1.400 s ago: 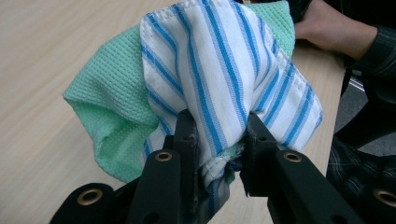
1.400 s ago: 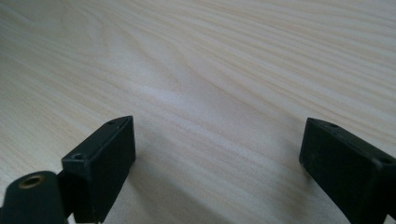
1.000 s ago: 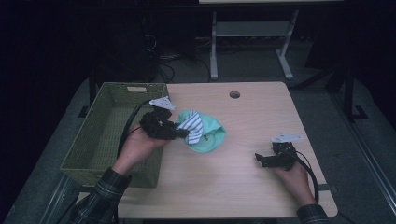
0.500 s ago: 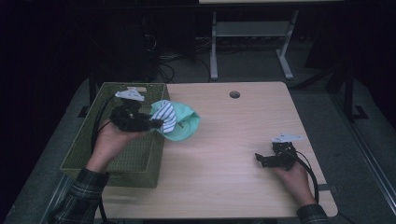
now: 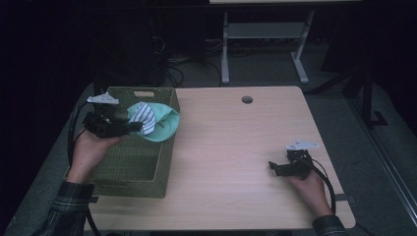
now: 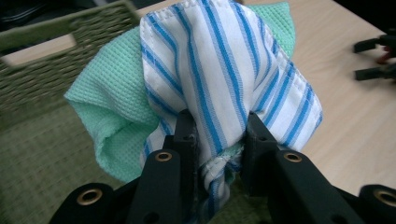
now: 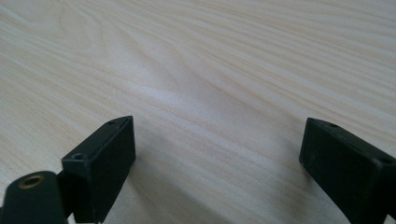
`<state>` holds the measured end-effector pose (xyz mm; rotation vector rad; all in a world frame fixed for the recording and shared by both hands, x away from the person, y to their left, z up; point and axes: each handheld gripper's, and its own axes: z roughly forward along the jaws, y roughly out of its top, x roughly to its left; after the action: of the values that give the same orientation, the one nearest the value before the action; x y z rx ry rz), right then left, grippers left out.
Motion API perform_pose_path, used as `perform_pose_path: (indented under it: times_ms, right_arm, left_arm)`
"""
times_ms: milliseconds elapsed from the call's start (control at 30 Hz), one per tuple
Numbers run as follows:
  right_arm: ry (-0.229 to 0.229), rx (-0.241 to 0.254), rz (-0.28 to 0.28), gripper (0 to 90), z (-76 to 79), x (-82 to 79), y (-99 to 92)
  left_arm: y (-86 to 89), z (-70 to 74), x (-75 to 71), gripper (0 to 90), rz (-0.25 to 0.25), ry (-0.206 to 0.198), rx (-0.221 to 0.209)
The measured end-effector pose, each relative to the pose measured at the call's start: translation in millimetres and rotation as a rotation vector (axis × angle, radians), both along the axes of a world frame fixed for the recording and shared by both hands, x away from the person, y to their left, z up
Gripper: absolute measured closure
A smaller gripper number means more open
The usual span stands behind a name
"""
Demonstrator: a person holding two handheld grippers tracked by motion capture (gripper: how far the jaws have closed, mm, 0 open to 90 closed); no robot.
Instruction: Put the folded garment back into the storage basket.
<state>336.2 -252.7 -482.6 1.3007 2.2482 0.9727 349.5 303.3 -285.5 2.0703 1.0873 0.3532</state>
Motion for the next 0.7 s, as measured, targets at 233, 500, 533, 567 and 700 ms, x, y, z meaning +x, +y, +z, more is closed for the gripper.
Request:
perform_pose_path:
  times_ms: [233, 500, 533, 567, 700]
  right_arm:
    - [0.001, 0.001, -0.001, 10.1, 0.1, -0.1, 0.0]
    - [0.002, 0.001, -0.003, 10.1, 0.1, -0.1, 0.0]
    - [0.002, 0.001, -0.003, 10.2, 0.1, -0.1, 0.0]
    - [0.002, 0.000, -0.003, 10.1, 0.0, -0.1, 0.0]
    - [0.002, 0.001, -0.004, 10.2, 0.1, -0.2, 0.0]
  left_arm:
    - [21.5, -11.3, 4.6, 71.0, 0.079, 0.006, 0.007]
    - [31.2, -37.7, 12.2, 70.9, 0.144, 0.040, 0.041]
    - [32.0, -41.5, 13.6, 71.0, 0.151, 0.044, 0.049]
    - [32.9, -45.2, 15.2, 70.9, 0.157, 0.049, 0.054]
    - [33.6, -61.3, 20.9, 70.9, 0.169, 0.079, 0.070]
